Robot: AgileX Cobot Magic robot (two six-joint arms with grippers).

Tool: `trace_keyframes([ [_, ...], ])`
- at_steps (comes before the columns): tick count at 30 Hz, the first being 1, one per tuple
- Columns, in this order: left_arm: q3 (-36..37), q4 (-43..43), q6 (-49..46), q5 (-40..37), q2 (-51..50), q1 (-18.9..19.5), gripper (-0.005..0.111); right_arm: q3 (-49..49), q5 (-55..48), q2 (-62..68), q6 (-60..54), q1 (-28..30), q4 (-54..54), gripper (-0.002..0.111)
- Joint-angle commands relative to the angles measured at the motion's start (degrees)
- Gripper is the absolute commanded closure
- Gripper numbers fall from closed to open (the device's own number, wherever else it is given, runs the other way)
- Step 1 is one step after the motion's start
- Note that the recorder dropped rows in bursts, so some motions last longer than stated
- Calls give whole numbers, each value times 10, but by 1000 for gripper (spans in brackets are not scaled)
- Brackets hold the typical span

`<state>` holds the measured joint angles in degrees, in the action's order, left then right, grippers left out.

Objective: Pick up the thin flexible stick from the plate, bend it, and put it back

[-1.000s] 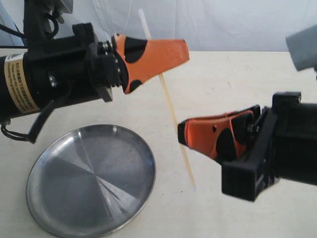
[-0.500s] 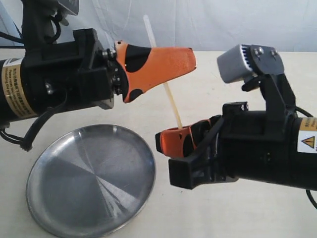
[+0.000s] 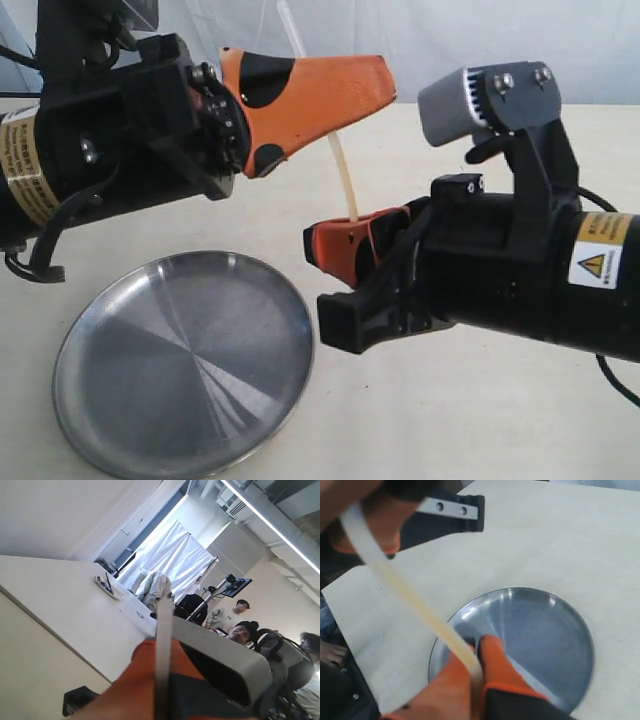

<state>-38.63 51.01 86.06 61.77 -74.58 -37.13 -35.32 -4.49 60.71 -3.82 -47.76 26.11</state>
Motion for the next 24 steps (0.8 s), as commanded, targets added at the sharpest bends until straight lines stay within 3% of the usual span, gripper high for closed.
trace_keyframes([
  [1, -1, -26, 13, 82, 9, -1, 106, 7, -22, 39, 5, 3, -2, 108],
  [7, -1, -12, 8, 69, 9, -1, 106, 7, -29, 48, 6, 3, -2, 108],
  [18, -1, 131, -12, -140, 9, -1, 106, 7, -106, -68, 7, 3, 35, 108],
  [24, -1, 144, -27, -168, 9, -1, 106, 7, -102, -144, 7, 3, 40, 108],
])
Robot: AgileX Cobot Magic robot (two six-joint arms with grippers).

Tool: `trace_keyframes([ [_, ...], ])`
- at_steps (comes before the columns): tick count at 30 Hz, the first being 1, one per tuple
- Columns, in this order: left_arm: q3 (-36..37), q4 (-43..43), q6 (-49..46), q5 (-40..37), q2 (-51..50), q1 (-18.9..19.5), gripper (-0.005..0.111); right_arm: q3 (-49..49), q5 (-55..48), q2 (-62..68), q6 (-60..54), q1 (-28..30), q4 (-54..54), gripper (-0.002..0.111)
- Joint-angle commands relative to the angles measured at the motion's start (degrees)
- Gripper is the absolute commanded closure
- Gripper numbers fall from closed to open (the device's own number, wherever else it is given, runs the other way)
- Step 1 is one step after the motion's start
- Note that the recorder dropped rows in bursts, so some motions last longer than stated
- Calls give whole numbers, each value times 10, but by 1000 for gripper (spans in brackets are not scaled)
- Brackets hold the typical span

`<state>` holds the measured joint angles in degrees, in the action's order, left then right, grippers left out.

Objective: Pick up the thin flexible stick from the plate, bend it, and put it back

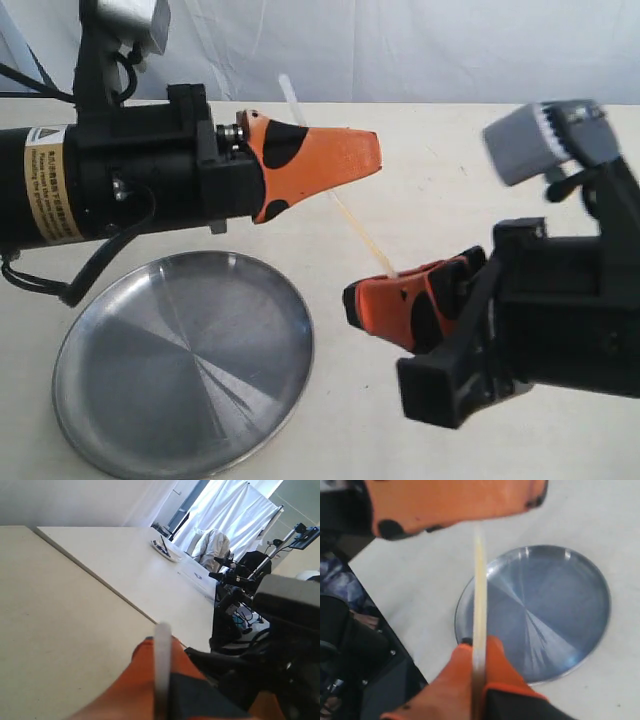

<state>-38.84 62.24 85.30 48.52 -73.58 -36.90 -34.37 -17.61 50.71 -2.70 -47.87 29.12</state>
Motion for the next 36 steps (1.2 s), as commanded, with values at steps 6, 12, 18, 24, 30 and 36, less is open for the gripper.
trace_keyframes([
  [6, 1, 29, -29, -19, -1, -4, 106, -3, 31, -47, -4, 4, 20, 108],
  [12, 1, -30, -29, 92, -1, -4, 104, -3, 89, -7, -4, 4, 10, 108],
  [18, 1, -32, -25, 120, -1, -4, 86, -3, 162, 16, -4, 4, 10, 108],
  [24, 1, -35, -20, 111, -2, -4, 92, -3, 171, 43, -4, 4, 10, 108],
  [30, 1, -21, -52, 100, -2, -4, 106, -3, 197, 57, -3, 4, 15, 108],
  [36, 1, 65, -46, 2, -2, -4, 106, -44, 135, 36, -1, 4, 25, 108],
])
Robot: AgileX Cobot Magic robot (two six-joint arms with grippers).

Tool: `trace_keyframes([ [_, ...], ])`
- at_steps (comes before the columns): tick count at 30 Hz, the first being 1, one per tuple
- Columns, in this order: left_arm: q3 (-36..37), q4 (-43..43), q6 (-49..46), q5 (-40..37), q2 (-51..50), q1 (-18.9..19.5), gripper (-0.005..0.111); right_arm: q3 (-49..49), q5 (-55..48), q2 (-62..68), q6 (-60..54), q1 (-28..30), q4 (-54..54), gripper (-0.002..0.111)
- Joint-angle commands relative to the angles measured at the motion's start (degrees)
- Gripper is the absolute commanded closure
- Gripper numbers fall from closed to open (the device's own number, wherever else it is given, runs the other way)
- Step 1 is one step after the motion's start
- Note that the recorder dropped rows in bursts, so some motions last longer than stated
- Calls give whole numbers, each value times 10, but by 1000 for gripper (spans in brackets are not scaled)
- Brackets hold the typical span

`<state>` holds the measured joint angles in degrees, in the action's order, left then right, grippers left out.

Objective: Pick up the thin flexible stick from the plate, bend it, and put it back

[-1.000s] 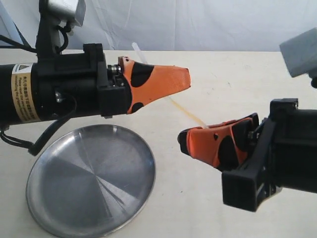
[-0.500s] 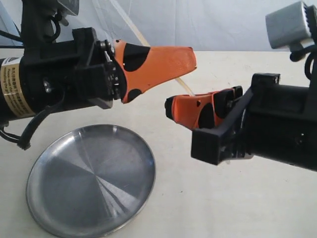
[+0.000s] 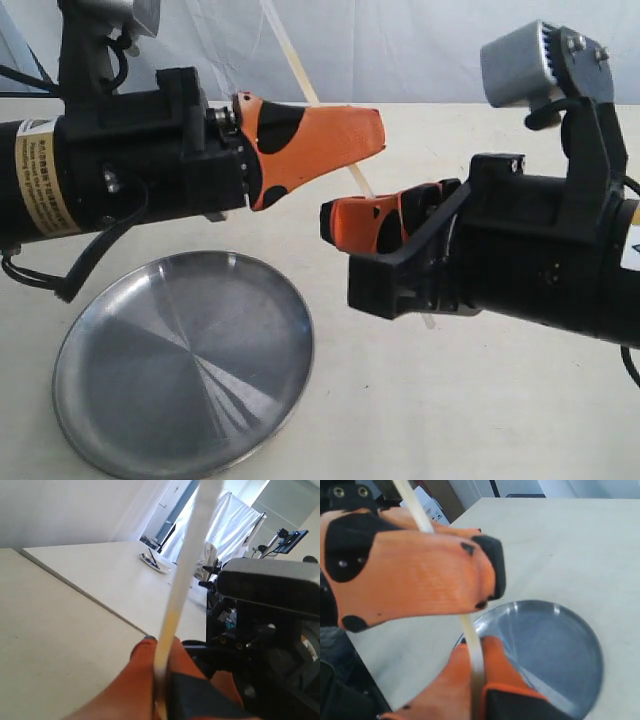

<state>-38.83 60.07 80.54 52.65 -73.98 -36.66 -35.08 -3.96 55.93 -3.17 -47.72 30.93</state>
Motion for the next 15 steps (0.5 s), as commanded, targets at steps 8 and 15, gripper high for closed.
trace_keyframes([
  [8, 1, 61, 3, 6, 2, -6, 106, -60, -46, -13, 1, 3, -33, 108],
  [15, 1, 40, 9, 94, 2, -6, 96, -60, 72, 54, 1, 3, -37, 108],
])
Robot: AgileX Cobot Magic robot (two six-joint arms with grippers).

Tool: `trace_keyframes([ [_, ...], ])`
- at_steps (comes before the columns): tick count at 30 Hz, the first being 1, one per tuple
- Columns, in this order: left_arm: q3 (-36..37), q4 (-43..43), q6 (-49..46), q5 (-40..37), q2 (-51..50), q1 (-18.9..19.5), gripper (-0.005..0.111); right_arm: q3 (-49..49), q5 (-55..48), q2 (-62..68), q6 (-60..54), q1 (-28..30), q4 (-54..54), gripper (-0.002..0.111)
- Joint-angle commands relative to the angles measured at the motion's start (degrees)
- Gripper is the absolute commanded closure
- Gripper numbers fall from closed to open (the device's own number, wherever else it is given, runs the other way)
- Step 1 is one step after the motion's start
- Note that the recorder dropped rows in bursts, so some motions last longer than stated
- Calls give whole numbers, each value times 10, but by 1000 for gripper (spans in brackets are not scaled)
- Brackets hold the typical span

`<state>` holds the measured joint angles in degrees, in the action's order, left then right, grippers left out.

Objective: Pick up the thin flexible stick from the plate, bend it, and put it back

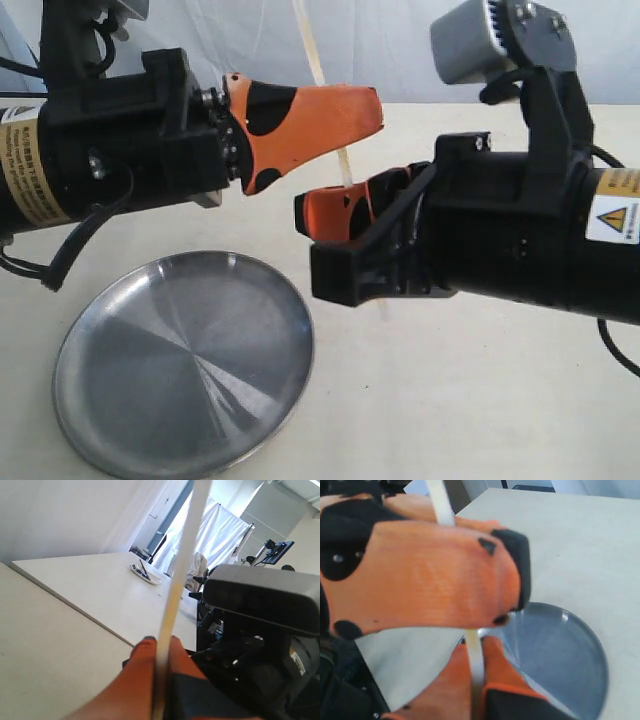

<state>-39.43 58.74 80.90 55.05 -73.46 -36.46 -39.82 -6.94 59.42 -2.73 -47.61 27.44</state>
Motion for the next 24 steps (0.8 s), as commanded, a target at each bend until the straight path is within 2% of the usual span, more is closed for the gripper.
trace_keyframes([
  [1, 7, 53, 13, 60, -3, -8, 92, -13, 101, 19, -3, 2, -2, 108],
  [4, 7, 63, 16, 15, -3, -8, 74, -13, 100, 12, -3, 2, -2, 108],
  [7, 7, 64, 28, -3, -3, -8, 70, -13, 100, -4, -3, 2, -2, 108],
  [9, 7, 64, 27, -3, -3, -8, 81, -13, 98, -8, -3, 2, -2, 108],
  [11, 7, 64, 25, -3, -3, -8, 100, -13, 95, -8, -3, 2, -2, 108],
  [12, 7, 64, 21, -3, -3, -8, 106, -13, 89, -8, -3, 2, -2, 108],
  [19, 7, 35, -20, -8, -3, -8, 106, -13, 8, -8, -3, 2, 13, 107],
  [21, 7, 32, -25, -17, -3, -8, 106, -13, -7, -8, -3, 2, 39, 102],
  [24, 7, 36, -35, -27, -3, -8, 106, -13, -14, -8, -3, 2, 61, 89],
])
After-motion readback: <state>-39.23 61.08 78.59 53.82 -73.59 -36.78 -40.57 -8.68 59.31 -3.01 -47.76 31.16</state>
